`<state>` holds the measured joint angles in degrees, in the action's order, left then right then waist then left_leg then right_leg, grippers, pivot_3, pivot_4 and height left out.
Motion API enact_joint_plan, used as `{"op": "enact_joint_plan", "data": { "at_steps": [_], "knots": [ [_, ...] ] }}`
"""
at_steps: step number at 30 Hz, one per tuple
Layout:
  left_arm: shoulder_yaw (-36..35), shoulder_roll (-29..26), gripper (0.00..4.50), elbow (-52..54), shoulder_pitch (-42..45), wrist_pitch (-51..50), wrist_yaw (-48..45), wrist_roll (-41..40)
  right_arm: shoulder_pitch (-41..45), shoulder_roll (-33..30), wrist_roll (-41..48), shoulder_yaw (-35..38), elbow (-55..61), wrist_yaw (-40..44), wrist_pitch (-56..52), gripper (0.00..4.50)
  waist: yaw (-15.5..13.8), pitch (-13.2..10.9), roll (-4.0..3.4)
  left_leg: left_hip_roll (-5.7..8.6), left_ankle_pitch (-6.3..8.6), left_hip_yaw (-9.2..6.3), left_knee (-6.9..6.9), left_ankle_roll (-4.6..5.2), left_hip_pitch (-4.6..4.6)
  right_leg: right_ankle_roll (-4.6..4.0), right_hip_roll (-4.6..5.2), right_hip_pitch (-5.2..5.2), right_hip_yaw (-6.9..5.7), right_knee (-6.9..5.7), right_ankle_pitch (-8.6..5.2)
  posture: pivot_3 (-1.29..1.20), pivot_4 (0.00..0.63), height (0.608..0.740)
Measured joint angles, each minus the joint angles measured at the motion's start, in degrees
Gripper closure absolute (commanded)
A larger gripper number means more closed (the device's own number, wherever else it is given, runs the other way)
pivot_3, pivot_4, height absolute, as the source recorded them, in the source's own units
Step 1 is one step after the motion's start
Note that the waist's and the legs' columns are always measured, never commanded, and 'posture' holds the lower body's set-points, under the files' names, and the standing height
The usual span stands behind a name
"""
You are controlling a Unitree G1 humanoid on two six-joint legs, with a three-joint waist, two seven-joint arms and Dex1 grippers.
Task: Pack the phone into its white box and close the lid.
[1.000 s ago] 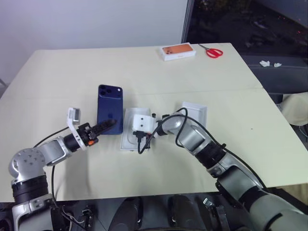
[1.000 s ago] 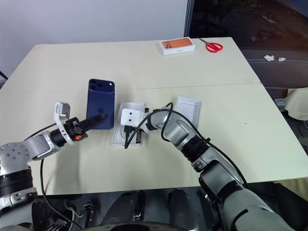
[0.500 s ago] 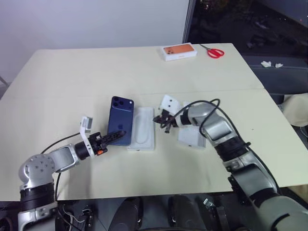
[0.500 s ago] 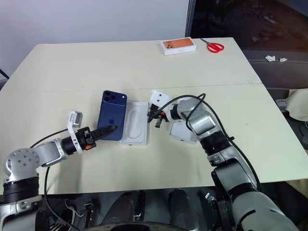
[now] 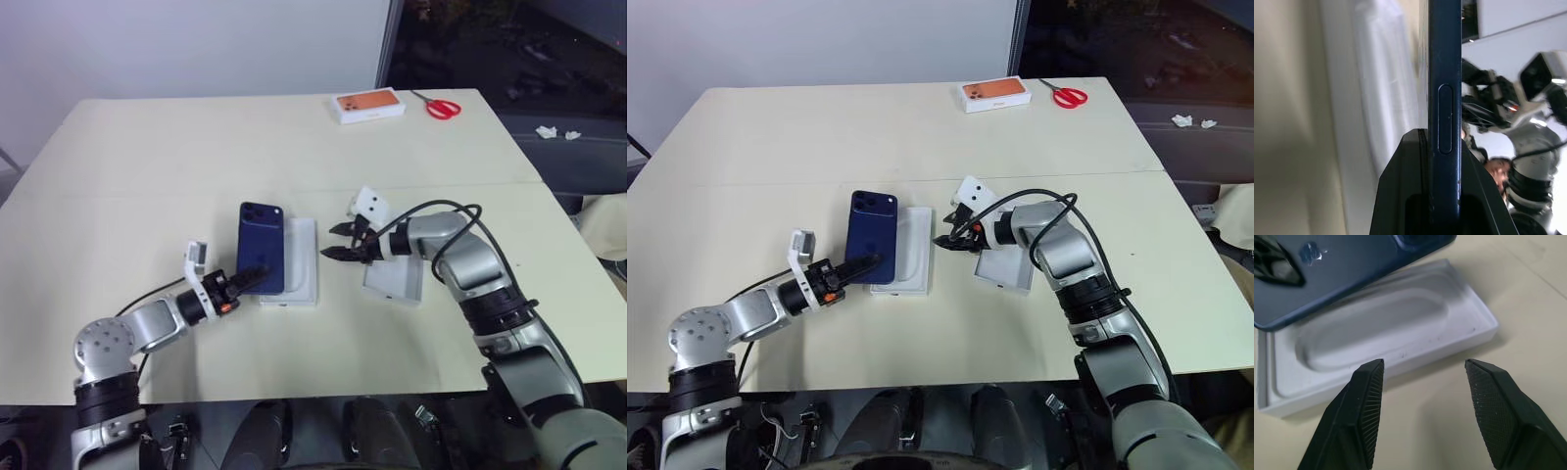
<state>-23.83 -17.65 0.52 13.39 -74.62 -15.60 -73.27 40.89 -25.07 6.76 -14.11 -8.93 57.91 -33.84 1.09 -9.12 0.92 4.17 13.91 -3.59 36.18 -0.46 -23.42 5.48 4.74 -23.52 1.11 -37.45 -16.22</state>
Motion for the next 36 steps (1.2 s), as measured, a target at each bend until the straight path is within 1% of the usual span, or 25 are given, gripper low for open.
{"op": "enact_joint_plan", "data": {
  "at_steps": [7, 14, 21, 23, 24, 26, 27, 29, 36],
  "knots": [
    [0.79, 0.65, 4.50, 0.36, -0.33, -0.85, 2.15, -1.41, -2.40, -1.08, 3.15, 0.03, 3.97, 2.98, 0.74, 1.69, -0.34, 0.00, 0.00, 0.00, -0.01, 0.00, 0.02, -0.01, 0.00, 0.00, 0.00, 0.03, -0.01, 0.01, 0.00, 0.00, 0.150, 0.740],
    [2.47, 0.30, 4.50, 0.29, 0.46, -1.60, 2.36, -2.30, -2.49, -1.26, 3.75, 0.10, 4.70, 3.16, 1.71, 1.69, -0.35, 0.00, 0.00, 0.00, -0.02, 0.00, 0.02, -0.04, 0.00, 0.00, 0.00, 0.03, -0.01, 0.01, 0.00, 0.00, 0.150, 0.740],
    [2.84, 0.45, 4.50, -1.45, 2.06, -2.53, 4.44, -2.49, -2.52, -1.26, 3.49, -0.03, 4.70, 2.80, 2.63, 1.69, -0.32, 0.00, 0.00, 0.00, -0.06, 0.00, 0.02, -0.10, 0.00, 0.00, -0.01, 0.03, -0.01, 0.00, 0.00, 0.00, 0.150, 0.740],
    [2.81, 0.70, 3.49, -1.45, 2.06, -2.55, 4.73, -2.76, -2.53, -1.26, 3.34, -0.08, 4.70, 2.64, 3.17, 1.65, -0.34, 0.00, 0.00, 0.00, -0.06, 0.00, 0.03, -0.10, 0.00, 0.00, 0.00, 0.04, -0.01, 0.00, 0.00, 0.00, 0.150, 0.740],
    [2.82, 0.95, 3.17, -1.41, 2.07, -2.57, 4.79, -3.45, -2.53, -1.25, 3.23, -0.14, 4.70, 2.55, 3.29, 1.65, -0.36, 0.00, 0.00, 0.00, -0.06, 0.00, 0.04, -0.10, 0.00, 0.00, 0.00, 0.05, -0.01, 0.00, 0.00, 0.00, 0.150, 0.740],
    [2.85, 1.00, 2.18, -0.73, 2.20, -2.60, 4.84, -4.55, -2.53, -1.23, 3.05, -0.31, 4.70, 2.36, 3.35, 1.65, -0.36, 0.00, 0.00, 0.00, -0.06, 0.00, 0.04, -0.10, 0.01, 0.00, 0.00, 0.05, -0.02, 0.00, 0.00, 0.00, 0.150, 0.740],
    [2.93, 0.98, 1.60, -0.23, 2.34, -2.63, 4.85, -5.00, -2.54, -1.22, 3.00, -0.34, 4.70, 2.18, 3.35, 1.65, -0.37, 0.00, 0.00, 0.00, -0.06, -0.01, 0.04, -0.10, 0.02, 0.00, 0.00, 0.06, -0.01, 0.00, 0.00, 0.00, 0.150, 0.740],
    [3.38, 0.59, 0.70, 0.65, 2.87, -2.69, 4.86, -5.75, -2.54, -1.13, 2.99, -0.38, 4.70, 2.06, 3.35, 1.65, -0.36, 0.00, 0.00, 0.00, -0.06, -0.01, 0.04, -0.10, 0.05, 0.00, -0.01, 0.08, -0.02, -0.01, 0.00, 0.00, 0.150, 0.740],
    [6.57, -4.26, 0.70, 3.06, 3.46, -4.20, 4.35, -6.11, -2.53, -0.68, 2.98, -1.26, 4.67, 1.48, 3.41, 1.65, -0.13, 0.01, -0.01, -0.02, -0.08, 0.00, 0.00, -0.14, 0.07, 0.00, -0.03, 0.07, 0.00, -0.01, 0.00, 0.00, 0.150, 0.740]
  ]
}}
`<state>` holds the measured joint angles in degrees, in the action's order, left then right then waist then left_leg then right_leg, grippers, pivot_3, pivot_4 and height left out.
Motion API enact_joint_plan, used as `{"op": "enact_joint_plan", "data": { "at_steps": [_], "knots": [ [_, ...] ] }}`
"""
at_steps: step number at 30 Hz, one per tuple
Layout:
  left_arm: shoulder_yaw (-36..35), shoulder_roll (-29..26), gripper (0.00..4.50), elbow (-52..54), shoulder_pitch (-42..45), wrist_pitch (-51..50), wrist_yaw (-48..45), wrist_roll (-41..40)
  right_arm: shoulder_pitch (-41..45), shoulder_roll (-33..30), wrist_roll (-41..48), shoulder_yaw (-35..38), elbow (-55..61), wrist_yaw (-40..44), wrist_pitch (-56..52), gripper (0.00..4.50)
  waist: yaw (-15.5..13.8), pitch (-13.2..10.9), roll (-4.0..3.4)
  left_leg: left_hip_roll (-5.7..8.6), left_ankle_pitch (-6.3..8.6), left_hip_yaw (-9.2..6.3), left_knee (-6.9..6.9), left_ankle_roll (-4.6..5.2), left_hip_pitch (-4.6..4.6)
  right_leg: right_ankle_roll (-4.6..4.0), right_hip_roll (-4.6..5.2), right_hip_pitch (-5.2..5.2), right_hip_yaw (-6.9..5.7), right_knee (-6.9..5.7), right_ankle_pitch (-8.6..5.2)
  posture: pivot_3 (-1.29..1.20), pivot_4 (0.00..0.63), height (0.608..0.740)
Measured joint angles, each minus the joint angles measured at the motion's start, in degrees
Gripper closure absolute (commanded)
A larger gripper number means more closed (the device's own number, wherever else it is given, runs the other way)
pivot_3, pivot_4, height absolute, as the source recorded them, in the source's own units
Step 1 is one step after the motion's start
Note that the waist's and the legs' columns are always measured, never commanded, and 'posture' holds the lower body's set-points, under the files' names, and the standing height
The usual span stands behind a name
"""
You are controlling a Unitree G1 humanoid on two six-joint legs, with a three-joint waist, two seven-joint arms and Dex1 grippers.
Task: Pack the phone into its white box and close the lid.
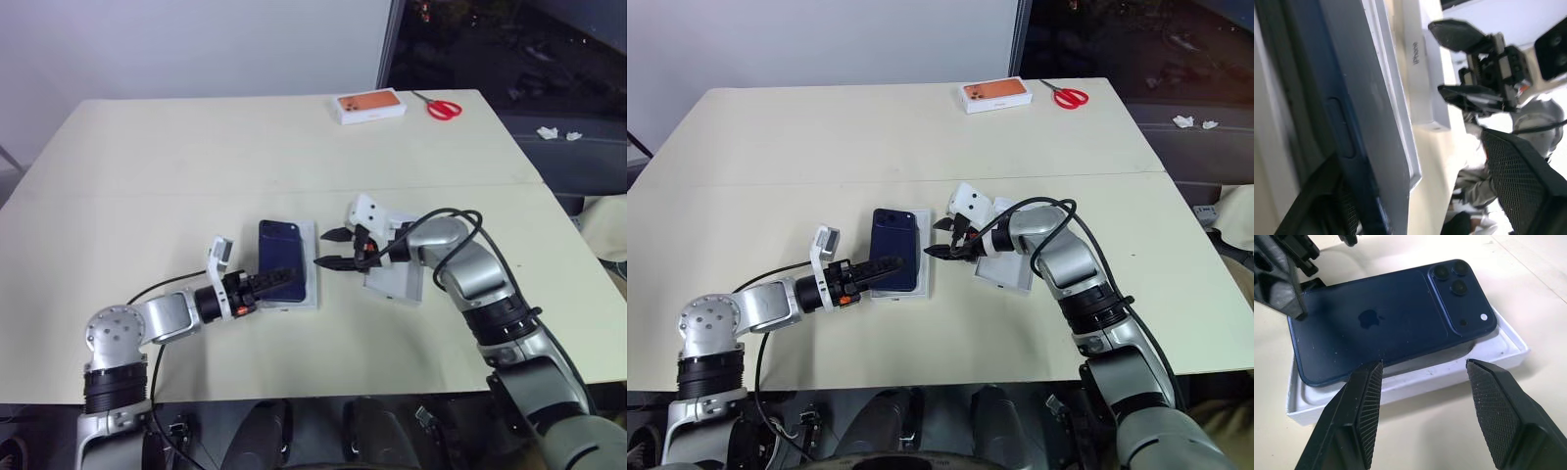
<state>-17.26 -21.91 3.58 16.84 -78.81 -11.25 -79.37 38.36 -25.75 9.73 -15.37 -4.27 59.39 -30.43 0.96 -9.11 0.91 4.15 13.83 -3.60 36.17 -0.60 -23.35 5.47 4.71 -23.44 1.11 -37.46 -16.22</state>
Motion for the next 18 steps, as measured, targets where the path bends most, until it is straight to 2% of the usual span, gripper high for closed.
{"op": "enact_joint_plan", "data": {
  "at_steps": [18],
  "knots": [
    [3.11, -7.34, 0.70, 0.95, 3.30, -0.69, -2.53, 3.29, 0.01, 0.97, -0.04, -0.13, -0.65, -0.98, 0.83, 1.65, -0.14, 0.00, 0.00, 0.01, 0.01, 0.00, 0.01, 0.02, -0.01, 0.00, 0.01, 0.00, 0.00, 0.00, 0.00, 0.00, 0.150, 0.740]
  ]
}}
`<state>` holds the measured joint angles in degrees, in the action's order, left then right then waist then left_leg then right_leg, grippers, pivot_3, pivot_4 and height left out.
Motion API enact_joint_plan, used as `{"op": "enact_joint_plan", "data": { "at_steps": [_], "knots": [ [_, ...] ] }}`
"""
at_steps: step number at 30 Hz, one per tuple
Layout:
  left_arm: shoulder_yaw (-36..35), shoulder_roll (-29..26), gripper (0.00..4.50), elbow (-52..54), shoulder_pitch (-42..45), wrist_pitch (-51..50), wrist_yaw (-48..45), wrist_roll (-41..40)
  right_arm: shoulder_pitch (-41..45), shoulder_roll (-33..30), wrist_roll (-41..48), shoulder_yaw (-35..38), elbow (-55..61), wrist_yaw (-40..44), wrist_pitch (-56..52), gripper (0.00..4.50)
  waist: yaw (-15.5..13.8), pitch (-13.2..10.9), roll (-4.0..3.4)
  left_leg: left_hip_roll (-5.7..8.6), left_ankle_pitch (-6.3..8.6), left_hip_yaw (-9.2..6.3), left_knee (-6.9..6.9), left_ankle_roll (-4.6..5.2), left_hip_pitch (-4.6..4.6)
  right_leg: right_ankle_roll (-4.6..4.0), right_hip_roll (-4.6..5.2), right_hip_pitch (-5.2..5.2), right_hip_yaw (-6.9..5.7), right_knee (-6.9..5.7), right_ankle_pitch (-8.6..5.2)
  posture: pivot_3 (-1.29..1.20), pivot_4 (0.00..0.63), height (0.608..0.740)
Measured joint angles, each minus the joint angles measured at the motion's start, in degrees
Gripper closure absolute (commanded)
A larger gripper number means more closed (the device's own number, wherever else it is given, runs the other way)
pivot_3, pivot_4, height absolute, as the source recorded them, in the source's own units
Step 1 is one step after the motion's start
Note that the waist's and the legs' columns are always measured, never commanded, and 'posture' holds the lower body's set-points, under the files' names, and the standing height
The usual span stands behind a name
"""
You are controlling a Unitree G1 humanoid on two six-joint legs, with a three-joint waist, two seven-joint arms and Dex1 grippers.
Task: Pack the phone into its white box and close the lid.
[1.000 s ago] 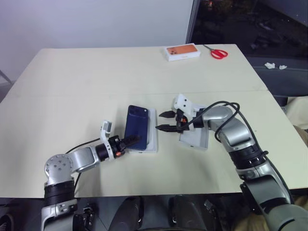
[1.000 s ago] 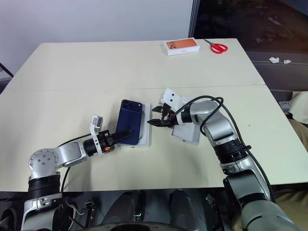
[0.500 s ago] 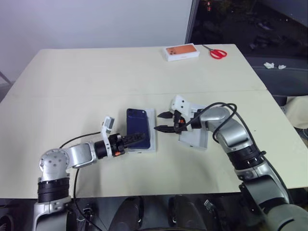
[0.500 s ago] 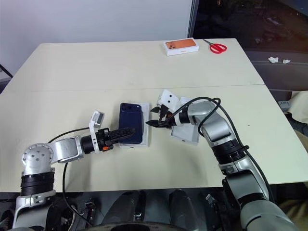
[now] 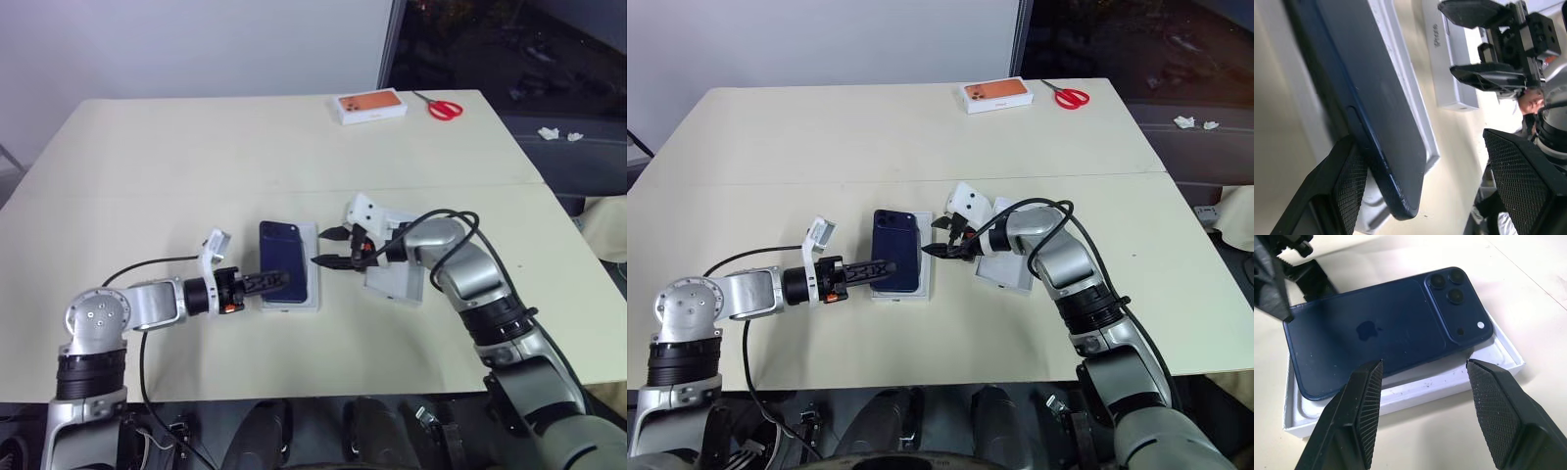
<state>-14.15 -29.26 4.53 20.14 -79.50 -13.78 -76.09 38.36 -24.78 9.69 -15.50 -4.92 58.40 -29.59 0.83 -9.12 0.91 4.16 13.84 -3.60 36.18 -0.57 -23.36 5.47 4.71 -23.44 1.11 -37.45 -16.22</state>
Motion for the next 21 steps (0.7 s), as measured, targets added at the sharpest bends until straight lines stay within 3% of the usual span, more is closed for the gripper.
{"op": "enact_joint_plan", "data": {
  "at_steps": [10, 21],
  "knots": [
    [0.33, -3.06, 0.70, 1.07, 0.13, -0.95, -2.30, 1.59, 0.01, 0.25, -0.37, -0.06, -0.46, -0.19, 0.11, 1.65, 0.02, 0.00, 0.00, 0.00, 0.00, 0.00, -0.01, 0.00, 0.00, 0.00, 0.00, -0.01, 0.00, 0.00, 0.00, 0.00, 0.150, 0.740],
    [1.34, -2.57, 0.70, 1.19, 1.78, -0.08, -2.95, 4.48, 0.28, 0.83, -0.63, -0.23, -1.62, -0.17, 1.22, 1.65, -0.03, 0.00, 0.00, 0.01, 0.00, 0.00, 0.00, 0.00, -0.01, 0.00, 0.01, 0.00, 0.00, 0.01, 0.00, 0.00, 0.150, 0.740]
  ]
}}
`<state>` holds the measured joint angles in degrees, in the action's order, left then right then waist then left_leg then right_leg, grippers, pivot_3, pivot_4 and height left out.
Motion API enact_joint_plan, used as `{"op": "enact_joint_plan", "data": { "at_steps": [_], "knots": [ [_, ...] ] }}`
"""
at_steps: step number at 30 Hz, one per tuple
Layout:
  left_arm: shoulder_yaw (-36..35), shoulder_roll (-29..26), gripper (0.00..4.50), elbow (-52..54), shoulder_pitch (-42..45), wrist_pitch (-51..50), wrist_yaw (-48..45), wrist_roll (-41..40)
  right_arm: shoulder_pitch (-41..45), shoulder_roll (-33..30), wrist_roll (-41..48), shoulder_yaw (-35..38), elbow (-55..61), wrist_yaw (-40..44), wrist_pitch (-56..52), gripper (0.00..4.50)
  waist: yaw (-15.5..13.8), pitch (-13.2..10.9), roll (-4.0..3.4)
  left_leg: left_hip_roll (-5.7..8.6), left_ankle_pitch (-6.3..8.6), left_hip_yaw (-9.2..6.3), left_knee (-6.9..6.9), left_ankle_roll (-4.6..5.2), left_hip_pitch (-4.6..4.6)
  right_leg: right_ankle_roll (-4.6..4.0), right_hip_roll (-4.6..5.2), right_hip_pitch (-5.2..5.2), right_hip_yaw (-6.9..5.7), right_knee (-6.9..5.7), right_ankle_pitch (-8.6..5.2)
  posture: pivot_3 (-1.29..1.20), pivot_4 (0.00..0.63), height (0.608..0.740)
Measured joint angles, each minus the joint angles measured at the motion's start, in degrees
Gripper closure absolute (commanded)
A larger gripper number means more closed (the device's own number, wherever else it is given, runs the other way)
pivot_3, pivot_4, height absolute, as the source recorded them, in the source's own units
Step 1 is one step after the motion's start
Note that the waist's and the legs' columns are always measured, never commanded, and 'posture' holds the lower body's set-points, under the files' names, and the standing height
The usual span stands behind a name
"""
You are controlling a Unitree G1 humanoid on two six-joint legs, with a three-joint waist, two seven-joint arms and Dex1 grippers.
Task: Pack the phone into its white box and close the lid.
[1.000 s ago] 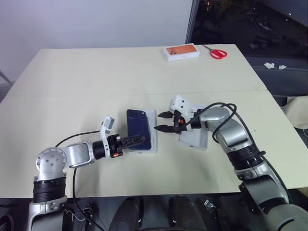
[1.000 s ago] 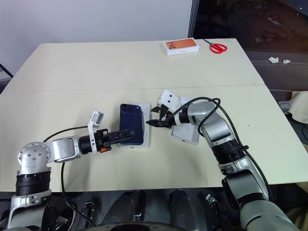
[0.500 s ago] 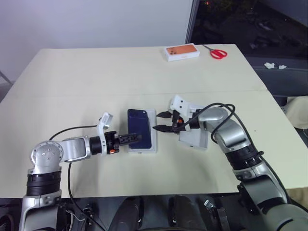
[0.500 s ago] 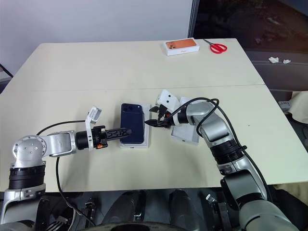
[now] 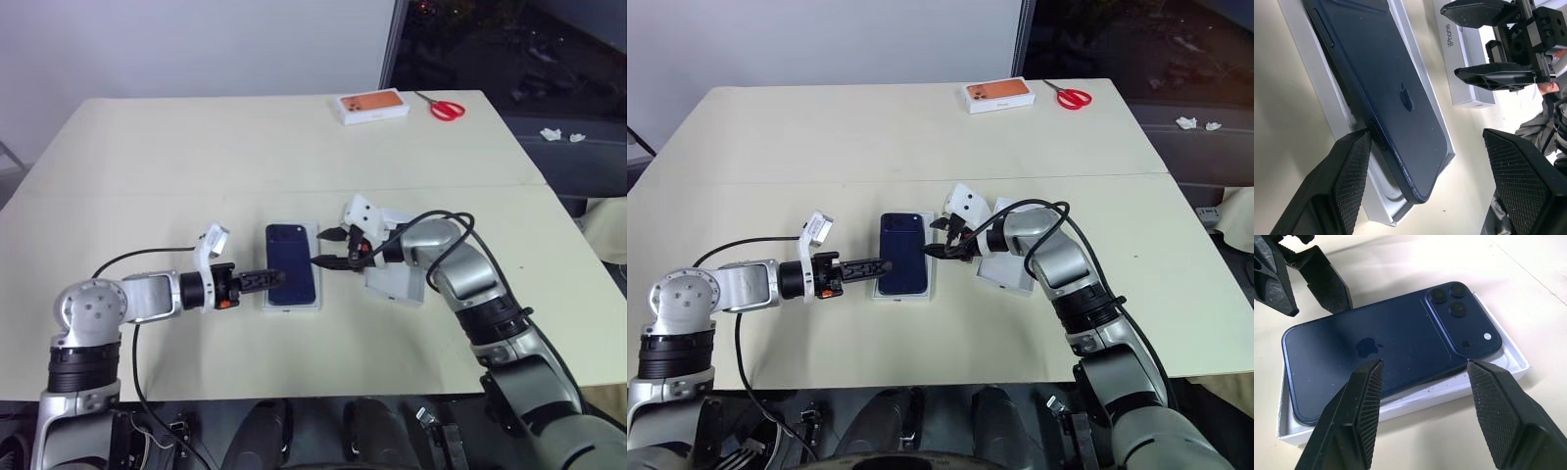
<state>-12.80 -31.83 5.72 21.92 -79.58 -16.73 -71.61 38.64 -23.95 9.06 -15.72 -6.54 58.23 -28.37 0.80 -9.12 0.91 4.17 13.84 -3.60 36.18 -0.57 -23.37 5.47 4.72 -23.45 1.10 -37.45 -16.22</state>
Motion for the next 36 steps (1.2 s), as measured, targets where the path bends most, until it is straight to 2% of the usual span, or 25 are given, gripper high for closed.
{"op": "enact_joint_plan", "data": {
  "at_steps": [10, 20, 28, 36],
  "knots": [
    [0.06, 0.35, 0.70, -1.30, 1.50, 2.86, -0.10, 5.70, 0.52, 0.28, -0.43, 0.00, -1.07, 0.00, 0.75, 1.65, 0.07, 0.00, 0.00, 0.00, -0.02, 0.00, -0.01, -0.03, 0.00, 0.00, -0.01, -0.01, 0.00, 0.00, 0.00, 0.00, 0.150, 0.740],
    [-0.92, 3.05, 0.70, -1.05, 1.51, 3.98, -0.41, 6.94, 1.17, 0.48, -0.95, 0.00, -2.01, 0.02, 1.28, 1.65, 0.00, 0.00, 0.01, 0.00, -0.02, 0.00, 0.02, -0.03, -0.02, 0.00, 0.00, -0.01, 0.00, 0.00, 0.00, 0.00, 0.150, 0.740],
    [-2.92, -2.37, 0.70, -0.16, 1.32, 5.72, -5.21, 7.67, 1.18, 0.41, -0.44, 0.31, -2.09, 0.55, 1.40, 1.65, 0.13, -0.01, 0.00, 0.00, -0.02, 0.00, -0.01, -0.03, -0.02, 0.00, -0.01, -0.03, 0.00, 0.00, 0.00, 0.00, 0.150, 0.740],
    [-3.61, -3.90, 0.70, -0.03, 0.55, 9.08, -8.27, 11.32, 1.17, 0.45, -0.01, 0.31, -2.06, 0.43, 1.28, 1.65, 0.04, -0.01, 0.00, 0.00, -0.01, 0.00, -0.01, -0.01, -0.02, 0.00, 0.00, -0.02, 0.00, 0.01, 0.00, 0.00, 0.150, 0.740]
  ]
}}
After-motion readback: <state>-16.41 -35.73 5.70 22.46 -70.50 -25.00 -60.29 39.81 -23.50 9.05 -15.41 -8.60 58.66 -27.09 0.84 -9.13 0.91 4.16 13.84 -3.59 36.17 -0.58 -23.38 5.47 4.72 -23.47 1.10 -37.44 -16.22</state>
